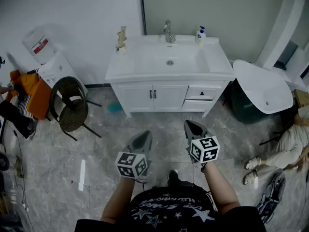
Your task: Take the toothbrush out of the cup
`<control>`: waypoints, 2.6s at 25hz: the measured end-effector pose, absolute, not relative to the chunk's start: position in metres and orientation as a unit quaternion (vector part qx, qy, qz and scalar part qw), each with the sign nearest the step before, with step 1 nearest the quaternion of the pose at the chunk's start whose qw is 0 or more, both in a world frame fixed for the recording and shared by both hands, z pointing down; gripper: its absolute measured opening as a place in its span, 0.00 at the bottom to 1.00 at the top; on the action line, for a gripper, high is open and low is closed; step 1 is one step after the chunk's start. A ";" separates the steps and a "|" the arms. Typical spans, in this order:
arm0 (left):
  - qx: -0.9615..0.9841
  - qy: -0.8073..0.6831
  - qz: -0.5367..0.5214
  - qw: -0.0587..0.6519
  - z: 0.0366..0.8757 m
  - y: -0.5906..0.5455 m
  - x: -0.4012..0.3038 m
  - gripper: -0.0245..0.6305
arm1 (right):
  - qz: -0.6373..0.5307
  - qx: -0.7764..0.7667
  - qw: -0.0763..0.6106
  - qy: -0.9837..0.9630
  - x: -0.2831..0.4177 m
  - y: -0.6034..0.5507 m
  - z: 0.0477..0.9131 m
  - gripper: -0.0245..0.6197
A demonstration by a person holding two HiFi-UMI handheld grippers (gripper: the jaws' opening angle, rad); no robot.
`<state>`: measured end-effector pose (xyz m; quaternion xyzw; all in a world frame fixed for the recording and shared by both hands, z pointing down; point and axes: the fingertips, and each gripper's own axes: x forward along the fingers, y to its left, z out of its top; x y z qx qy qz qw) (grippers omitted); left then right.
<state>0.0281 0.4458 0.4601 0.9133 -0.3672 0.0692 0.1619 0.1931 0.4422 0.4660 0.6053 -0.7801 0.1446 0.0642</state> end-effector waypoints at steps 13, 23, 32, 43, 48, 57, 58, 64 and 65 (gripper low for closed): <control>0.907 -0.379 0.078 0.166 0.465 0.439 0.042 0.08 | 0.141 0.589 0.075 -0.792 0.203 0.431 0.470 0.06; 0.901 -0.393 0.073 0.168 0.470 0.429 0.073 0.08 | 0.170 0.592 0.014 -0.788 0.248 0.412 0.475 0.06; 0.885 -0.429 0.067 0.169 0.471 0.420 0.084 0.08 | 0.166 0.571 0.016 -0.804 0.271 0.389 0.478 0.06; 0.872 -0.453 0.068 0.170 0.469 0.411 0.075 0.08 | 0.175 0.551 0.023 -0.815 0.264 0.380 0.484 0.06; 0.871 -0.454 0.070 0.173 0.474 0.396 0.075 0.08 | 0.179 0.550 0.029 -0.816 0.264 0.365 0.489 0.06; 0.871 -0.453 0.069 0.179 0.481 0.339 0.066 0.08 | 0.180 0.553 0.041 -0.813 0.259 0.312 0.496 0.06; 0.871 -0.452 0.069 0.180 0.483 0.331 0.064 0.08 | 0.180 0.553 0.042 -0.812 0.257 0.305 0.497 0.06; 0.875 -0.443 0.067 0.185 0.483 0.266 0.058 0.08 | 0.181 0.562 0.051 -0.806 0.252 0.249 0.499 0.06; 0.875 -0.441 0.067 0.185 0.482 0.254 0.057 0.08 | 0.182 0.564 0.052 -0.804 0.251 0.239 0.498 0.06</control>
